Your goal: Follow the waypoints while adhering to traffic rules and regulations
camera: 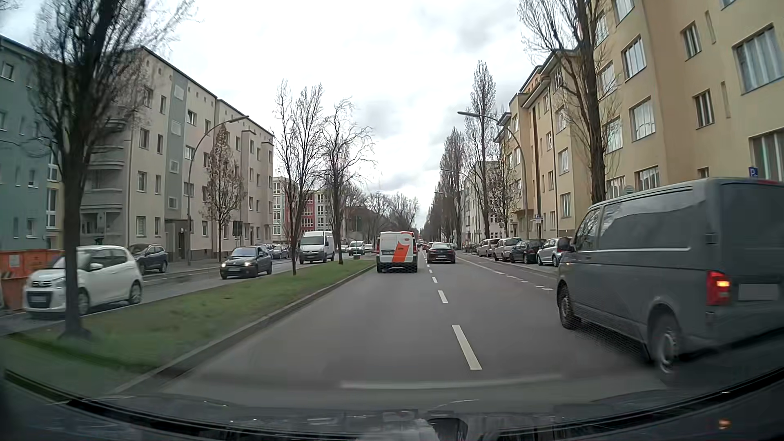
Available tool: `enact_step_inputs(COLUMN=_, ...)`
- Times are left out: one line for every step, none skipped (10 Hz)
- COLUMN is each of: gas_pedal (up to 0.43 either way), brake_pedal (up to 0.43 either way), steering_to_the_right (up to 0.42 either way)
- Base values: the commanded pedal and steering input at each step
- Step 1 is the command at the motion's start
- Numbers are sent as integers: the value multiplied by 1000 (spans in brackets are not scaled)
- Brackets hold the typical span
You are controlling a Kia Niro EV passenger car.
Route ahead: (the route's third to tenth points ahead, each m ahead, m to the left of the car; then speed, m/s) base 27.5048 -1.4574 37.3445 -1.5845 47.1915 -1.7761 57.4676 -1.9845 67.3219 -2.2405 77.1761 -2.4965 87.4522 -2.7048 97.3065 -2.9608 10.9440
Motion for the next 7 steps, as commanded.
enact_step_inputs(gas_pedal=59, brake_pedal=12, steering_to_the_right=10)
enact_step_inputs(gas_pedal=59, brake_pedal=12, steering_to_the_right=11)
enact_step_inputs(gas_pedal=39, brake_pedal=12, steering_to_the_right=14)
enact_step_inputs(gas_pedal=20, brake_pedal=12, steering_to_the_right=18)
enact_step_inputs(gas_pedal=8, brake_pedal=12, steering_to_the_right=20)
enact_step_inputs(gas_pedal=8, brake_pedal=12, steering_to_the_right=24)
enact_step_inputs(gas_pedal=8, brake_pedal=12, steering_to_the_right=25)
